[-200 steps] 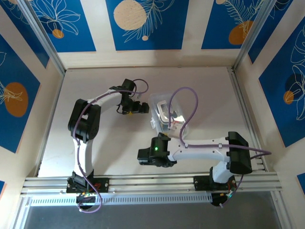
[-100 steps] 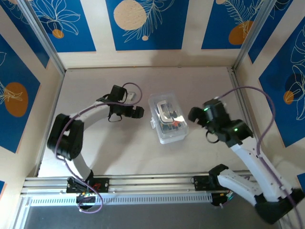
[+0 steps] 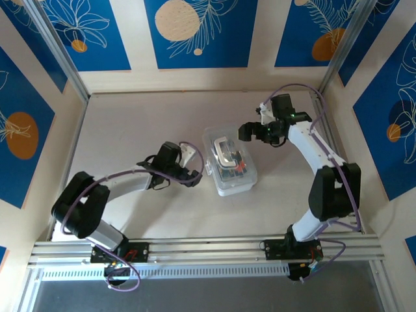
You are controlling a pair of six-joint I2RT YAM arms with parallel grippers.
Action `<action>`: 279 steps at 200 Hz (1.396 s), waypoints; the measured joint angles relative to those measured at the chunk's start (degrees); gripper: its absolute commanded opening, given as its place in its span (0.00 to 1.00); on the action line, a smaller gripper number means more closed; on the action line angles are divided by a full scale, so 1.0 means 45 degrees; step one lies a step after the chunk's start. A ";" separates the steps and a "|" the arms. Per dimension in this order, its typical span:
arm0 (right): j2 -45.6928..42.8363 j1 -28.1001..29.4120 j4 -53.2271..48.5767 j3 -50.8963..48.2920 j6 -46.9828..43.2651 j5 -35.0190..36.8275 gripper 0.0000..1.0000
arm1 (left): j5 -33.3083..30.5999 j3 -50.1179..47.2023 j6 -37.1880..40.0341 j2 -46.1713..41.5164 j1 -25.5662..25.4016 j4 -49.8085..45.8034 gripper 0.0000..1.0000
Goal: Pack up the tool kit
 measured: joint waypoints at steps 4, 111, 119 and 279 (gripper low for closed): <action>0.0151 0.0058 0.0029 0.0083 -0.0083 -0.0024 0.99 | -0.0034 0.0000 0.0063 0.0131 -0.0097 0.0141 1.00; 0.1360 0.1044 0.0019 0.0646 -0.0544 -0.0068 1.00 | -0.0369 -0.0053 0.1302 0.2968 -0.0903 0.3823 1.00; 0.1394 0.1044 0.0010 0.0656 -0.0544 -0.0068 1.00 | -0.0335 -0.0053 0.1302 0.3036 -0.0908 0.3959 1.00; 0.1749 0.1248 -0.0291 0.0811 -0.0549 -0.0068 0.99 | -0.1933 0.0092 0.0233 0.3123 -0.0865 0.4095 1.00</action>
